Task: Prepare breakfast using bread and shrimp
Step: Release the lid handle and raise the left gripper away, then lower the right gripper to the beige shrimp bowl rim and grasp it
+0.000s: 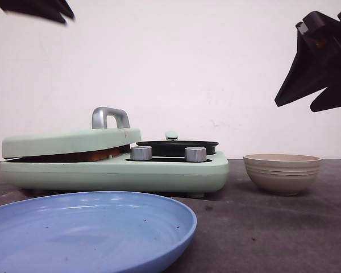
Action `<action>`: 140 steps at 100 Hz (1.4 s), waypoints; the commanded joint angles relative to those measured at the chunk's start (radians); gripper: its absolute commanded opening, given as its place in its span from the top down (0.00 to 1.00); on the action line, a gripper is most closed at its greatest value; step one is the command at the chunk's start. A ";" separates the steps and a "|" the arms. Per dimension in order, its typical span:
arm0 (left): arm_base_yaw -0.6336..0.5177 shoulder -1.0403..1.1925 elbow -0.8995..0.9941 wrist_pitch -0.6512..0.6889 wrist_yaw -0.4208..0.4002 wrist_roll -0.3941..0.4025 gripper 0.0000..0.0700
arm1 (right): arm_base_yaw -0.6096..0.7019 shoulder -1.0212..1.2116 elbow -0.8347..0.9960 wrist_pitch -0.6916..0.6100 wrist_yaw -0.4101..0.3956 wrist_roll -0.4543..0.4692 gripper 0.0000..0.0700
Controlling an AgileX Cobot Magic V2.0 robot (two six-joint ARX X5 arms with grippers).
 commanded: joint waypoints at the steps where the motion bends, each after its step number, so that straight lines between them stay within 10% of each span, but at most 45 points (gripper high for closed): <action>1: -0.003 -0.041 0.019 -0.003 -0.023 0.053 0.99 | 0.006 0.005 0.001 0.003 -0.003 0.023 0.42; 73: -0.003 -0.518 -0.243 -0.178 -0.159 0.203 0.99 | 0.006 0.005 0.024 0.026 -0.003 0.045 0.42; 140: -0.003 -0.928 -0.616 -0.290 -0.233 0.050 0.97 | -0.028 0.012 0.214 -0.094 0.082 0.017 0.41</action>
